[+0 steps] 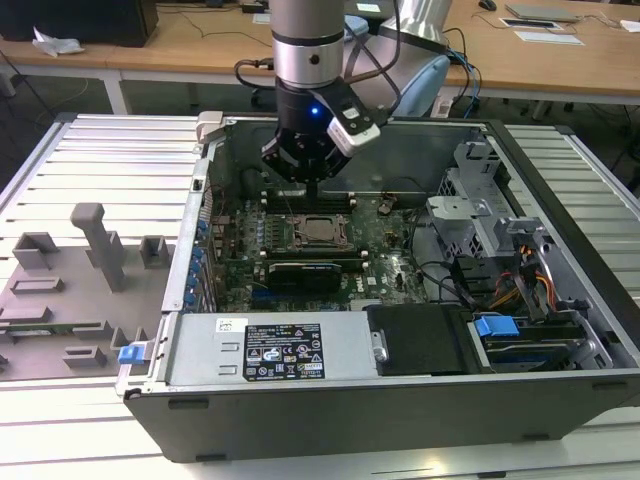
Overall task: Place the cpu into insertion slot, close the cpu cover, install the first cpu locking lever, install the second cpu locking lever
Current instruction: 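Install the first cpu locking lever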
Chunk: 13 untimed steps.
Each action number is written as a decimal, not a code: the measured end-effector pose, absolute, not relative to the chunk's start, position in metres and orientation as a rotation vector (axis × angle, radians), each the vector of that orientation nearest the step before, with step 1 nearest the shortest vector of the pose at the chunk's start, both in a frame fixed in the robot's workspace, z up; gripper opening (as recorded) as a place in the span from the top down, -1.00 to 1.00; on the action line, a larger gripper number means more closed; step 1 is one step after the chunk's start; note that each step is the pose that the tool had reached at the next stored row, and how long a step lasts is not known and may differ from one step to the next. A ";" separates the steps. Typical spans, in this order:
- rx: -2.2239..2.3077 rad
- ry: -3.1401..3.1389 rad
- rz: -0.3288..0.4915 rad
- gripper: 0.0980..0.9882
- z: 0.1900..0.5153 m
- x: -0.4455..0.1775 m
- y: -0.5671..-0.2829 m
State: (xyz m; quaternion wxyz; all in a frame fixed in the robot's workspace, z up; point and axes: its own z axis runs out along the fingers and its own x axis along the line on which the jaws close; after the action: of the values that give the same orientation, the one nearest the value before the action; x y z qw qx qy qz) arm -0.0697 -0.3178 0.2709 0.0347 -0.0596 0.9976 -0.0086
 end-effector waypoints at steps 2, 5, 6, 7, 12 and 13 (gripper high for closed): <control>-0.183 3.067 -0.026 0.98 0.270 -0.079 -0.317; -0.183 3.067 -0.027 0.98 0.270 -0.088 -0.317; -0.183 3.067 -0.026 0.98 0.270 -0.091 -0.317; -0.183 3.067 -0.026 0.98 0.269 -0.094 -0.317; -0.183 3.067 -0.026 0.98 0.268 -0.108 -0.316; -0.183 3.067 -0.026 0.98 0.268 -0.108 -0.316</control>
State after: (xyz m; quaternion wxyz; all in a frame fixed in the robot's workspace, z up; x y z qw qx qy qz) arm -0.1084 -0.3161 0.2684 0.0347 -0.0595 0.9976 -0.0086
